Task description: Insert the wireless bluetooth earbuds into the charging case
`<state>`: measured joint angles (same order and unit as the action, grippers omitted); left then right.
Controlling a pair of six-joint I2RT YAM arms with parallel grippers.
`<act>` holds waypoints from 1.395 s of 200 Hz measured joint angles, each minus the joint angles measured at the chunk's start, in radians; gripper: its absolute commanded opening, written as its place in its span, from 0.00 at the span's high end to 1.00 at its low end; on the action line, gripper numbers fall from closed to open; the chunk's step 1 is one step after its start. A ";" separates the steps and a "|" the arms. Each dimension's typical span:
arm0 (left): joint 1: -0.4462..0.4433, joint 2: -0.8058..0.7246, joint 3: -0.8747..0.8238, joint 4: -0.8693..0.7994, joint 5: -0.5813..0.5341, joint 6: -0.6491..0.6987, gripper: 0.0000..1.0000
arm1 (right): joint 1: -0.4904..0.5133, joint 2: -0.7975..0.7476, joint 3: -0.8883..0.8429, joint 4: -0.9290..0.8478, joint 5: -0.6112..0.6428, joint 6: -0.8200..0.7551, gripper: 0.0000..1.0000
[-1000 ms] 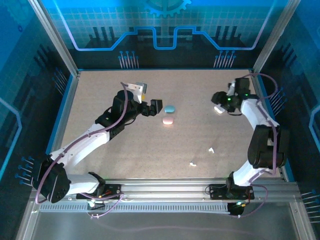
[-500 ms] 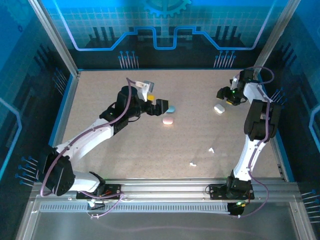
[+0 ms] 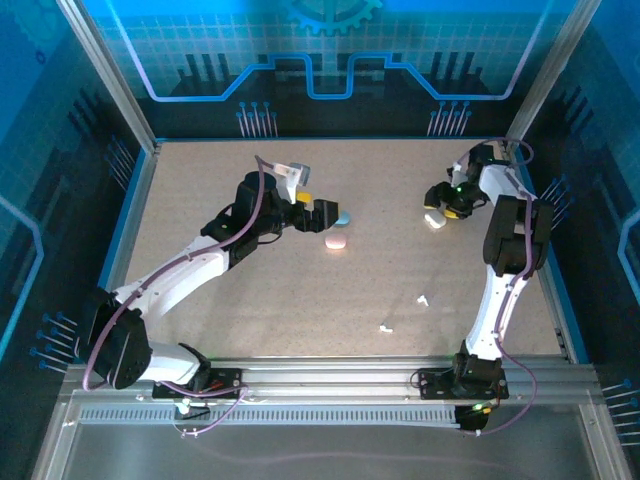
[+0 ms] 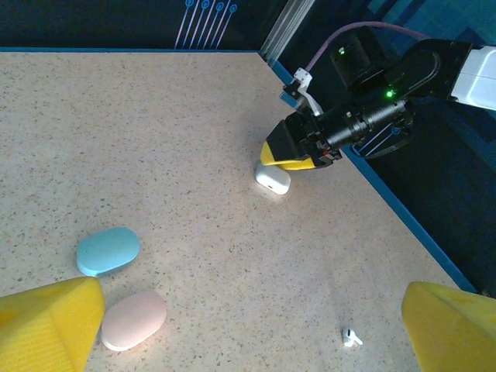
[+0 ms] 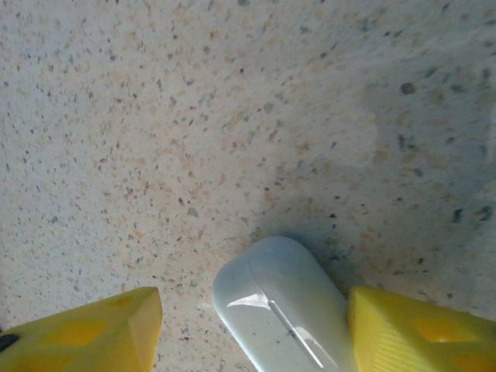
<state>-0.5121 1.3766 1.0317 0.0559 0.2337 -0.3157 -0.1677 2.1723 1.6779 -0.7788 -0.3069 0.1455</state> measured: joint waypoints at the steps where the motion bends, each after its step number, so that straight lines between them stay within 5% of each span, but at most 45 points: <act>1: 0.000 0.000 0.000 0.000 0.000 0.000 0.01 | 0.002 0.000 -0.002 0.000 0.002 -0.002 0.34; 59: 0.000 0.000 0.000 0.000 0.000 0.000 0.01 | 0.075 -0.019 -0.048 -0.016 0.153 -0.066 0.35; 146: 0.000 0.000 0.000 0.000 0.000 0.000 0.01 | 0.168 -0.019 -0.060 -0.024 0.377 -0.121 0.48; 206: 0.000 0.000 0.000 0.000 -0.015 -0.001 0.01 | 0.197 -0.087 -0.145 0.010 0.393 -0.105 0.58; 237: 0.002 -0.001 0.000 -0.001 -0.039 -0.016 0.02 | 0.241 -0.258 -0.240 0.055 0.311 -0.105 0.58; 279: 0.027 -0.006 0.010 -0.026 -0.012 -0.052 0.11 | 0.411 -0.720 -0.417 0.254 0.201 -0.224 0.57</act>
<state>-0.4847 1.3708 1.0416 0.0299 0.2214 -0.3679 0.2436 1.4525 1.2613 -0.5247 -0.1055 -0.0784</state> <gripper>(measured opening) 0.913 0.432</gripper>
